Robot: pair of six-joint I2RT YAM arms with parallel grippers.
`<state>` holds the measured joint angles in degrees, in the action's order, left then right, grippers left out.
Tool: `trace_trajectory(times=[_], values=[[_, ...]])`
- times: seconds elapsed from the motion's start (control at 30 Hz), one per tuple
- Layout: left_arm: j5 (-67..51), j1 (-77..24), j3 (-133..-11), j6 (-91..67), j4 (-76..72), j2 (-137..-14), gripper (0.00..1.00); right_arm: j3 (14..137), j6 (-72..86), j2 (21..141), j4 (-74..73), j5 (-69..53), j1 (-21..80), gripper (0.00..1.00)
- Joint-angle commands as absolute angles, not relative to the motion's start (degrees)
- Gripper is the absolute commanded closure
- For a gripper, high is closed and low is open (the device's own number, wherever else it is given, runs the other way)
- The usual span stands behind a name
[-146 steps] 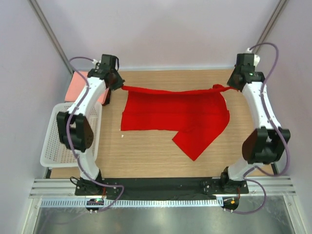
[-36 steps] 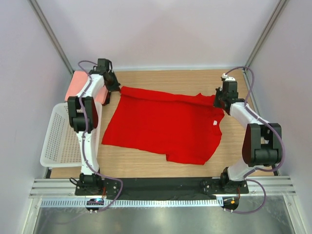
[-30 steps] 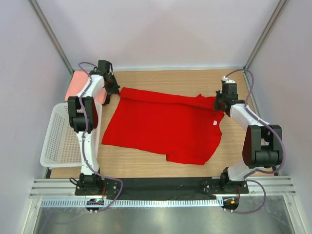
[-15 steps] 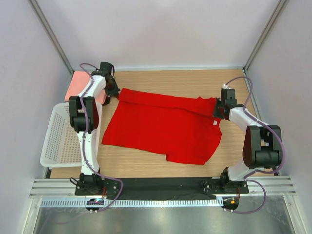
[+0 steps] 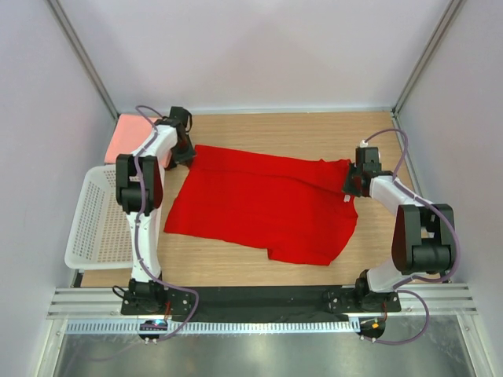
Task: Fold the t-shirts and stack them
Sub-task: Fold the tshirt
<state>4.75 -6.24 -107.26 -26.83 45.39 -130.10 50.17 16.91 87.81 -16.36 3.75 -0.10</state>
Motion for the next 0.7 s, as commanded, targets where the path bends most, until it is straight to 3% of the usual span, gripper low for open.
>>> trace_trajectory(times=[0.0,0.1,0.23,0.3,0.47,0.67], values=[[7.7,-6.0,-106.8,-27.3,46.8,-126.1,1.00,50.1,19.0,86.3,-18.6,5.2,0.0,0.97],[8.8,-6.1,-108.0,-27.7,47.9,-126.3,1.00,50.6,19.2,85.8,-19.9,5.5,0.0,0.84],[10.2,-6.2,-112.0,-28.1,51.8,-126.6,0.78,54.8,18.2,84.3,-25.2,4.6,0.0,0.70],[8.9,-6.2,-113.2,-28.1,51.8,-125.6,0.73,58.8,16.7,85.2,-26.8,2.6,0.0,0.66],[0.7,-6.5,-113.8,-28.5,48.0,-123.2,0.69,66.4,10.1,93.7,-25.0,-9.6,0.0,0.49],[-17.2,-6.7,-115.0,-30.9,47.5,-124.5,0.67,79.3,3.7,105.9,-22.7,-17.3,0.0,0.50]])
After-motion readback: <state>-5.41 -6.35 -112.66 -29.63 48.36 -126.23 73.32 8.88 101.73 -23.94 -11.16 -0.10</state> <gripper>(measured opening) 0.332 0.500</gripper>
